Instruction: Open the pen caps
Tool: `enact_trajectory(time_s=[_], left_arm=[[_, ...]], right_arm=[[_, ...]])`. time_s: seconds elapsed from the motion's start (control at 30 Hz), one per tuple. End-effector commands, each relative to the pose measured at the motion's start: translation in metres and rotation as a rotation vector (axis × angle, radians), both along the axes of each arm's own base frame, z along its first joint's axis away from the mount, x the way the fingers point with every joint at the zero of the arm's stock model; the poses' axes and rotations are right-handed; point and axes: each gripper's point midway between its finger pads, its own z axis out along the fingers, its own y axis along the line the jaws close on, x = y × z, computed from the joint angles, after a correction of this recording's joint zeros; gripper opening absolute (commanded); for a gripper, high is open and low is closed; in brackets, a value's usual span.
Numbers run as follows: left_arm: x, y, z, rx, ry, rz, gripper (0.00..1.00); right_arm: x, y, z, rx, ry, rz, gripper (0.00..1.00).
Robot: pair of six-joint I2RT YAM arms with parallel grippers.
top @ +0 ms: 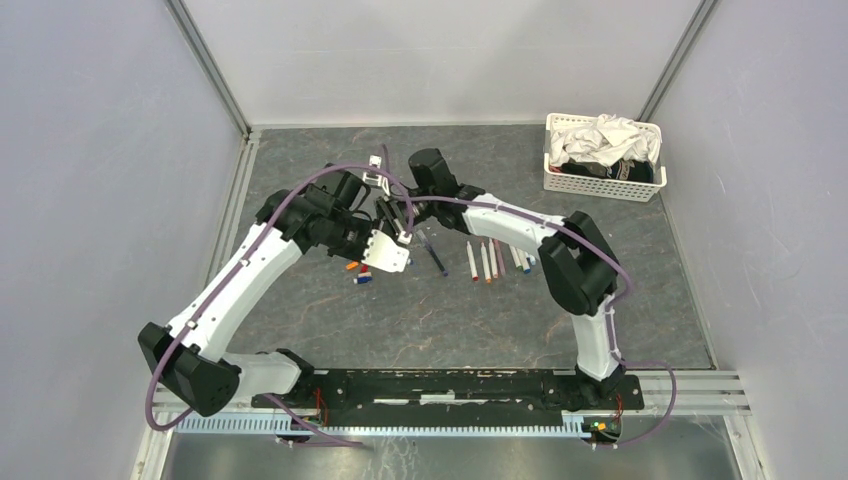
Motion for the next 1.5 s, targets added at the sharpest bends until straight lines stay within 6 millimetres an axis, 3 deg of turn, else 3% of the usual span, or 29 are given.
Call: enact_trajectory(time_s=[0.0,0.13,0.17,0.2,0.23,0.27,0.3,0.33,0.37,0.4,0.43,0.5,0.6,0.73,0.87,0.97,1.07,1.2,1.33,1.47], left_arm=[[-0.022,-0.066,0.019,-0.235,0.075,-0.18,0.02],[-0.013,-0.06,0.007,-0.161,0.03,-0.223,0.02],[-0.007,-0.053,0.001,-0.113,0.003,-0.222,0.02],[0.004,-0.034,-0.006,-0.018,-0.028,-0.215,0.02],[0.031,0.004,-0.006,0.073,-0.084,-0.157,0.02],[0.07,0.059,0.012,0.115,-0.188,-0.091,0.02],[0.097,0.168,0.021,0.136,-0.219,0.133,0.02],[0.081,0.201,0.006,0.173,-0.125,0.116,0.02],[0.062,0.192,-0.009,0.163,-0.002,0.127,0.02],[0.066,0.133,0.003,0.111,-0.098,0.075,0.02],[0.068,0.099,0.003,0.084,-0.187,0.035,0.02],[0.051,0.063,0.0,0.081,-0.19,-0.034,0.02],[0.029,0.056,0.005,0.069,-0.085,-0.037,0.02],[0.017,0.044,0.011,0.01,-0.106,-0.081,0.02],[0.028,0.03,0.013,-0.067,-0.077,0.009,0.02],[0.04,0.019,0.0,-0.109,0.035,0.16,0.07],[0.049,0.002,-0.026,-0.128,0.199,0.29,0.07],[0.059,-0.013,-0.066,-0.108,0.295,0.364,0.07],[0.065,-0.013,-0.113,-0.036,0.343,0.42,0.08],[0.074,-0.012,-0.144,-0.014,0.344,0.469,0.13]], right_arm=[[0.058,0.058,0.038,0.087,-0.105,-0.213,0.0],[0.073,0.064,-0.007,-0.012,-0.124,-0.207,0.0],[0.073,0.058,-0.024,-0.058,-0.115,-0.2,0.0],[0.067,0.036,-0.055,-0.174,-0.108,-0.176,0.0],[0.035,-0.02,-0.101,-0.39,-0.144,-0.088,0.0],[-0.022,-0.083,-0.138,-0.532,-0.185,-0.023,0.0],[-0.089,-0.138,-0.156,-0.465,-0.154,-0.157,0.0],[-0.1,-0.157,-0.14,-0.285,-0.046,-0.436,0.0],[-0.102,-0.17,-0.139,-0.21,0.01,-0.499,0.0],[-0.098,-0.166,-0.142,-0.294,-0.014,-0.401,0.0],[-0.094,-0.162,-0.146,-0.371,-0.061,-0.323,0.0],[-0.084,-0.145,-0.125,-0.327,-0.104,-0.299,0.0],[-0.075,-0.143,-0.112,-0.285,-0.136,-0.304,0.0],[-0.061,-0.134,-0.099,-0.282,-0.185,-0.259,0.0],[-0.036,-0.14,-0.097,-0.351,-0.249,-0.263,0.0],[0.008,-0.166,-0.105,-0.464,-0.308,-0.428,0.0],[0.058,-0.205,-0.108,-0.601,-0.382,-0.68,0.0],[0.095,-0.25,-0.113,-0.781,-0.489,-0.928,0.0],[0.115,-0.266,-0.116,-0.843,-0.529,-1.039,0.0],[0.131,-0.277,-0.131,-0.93,-0.559,-1.086,0.0]])
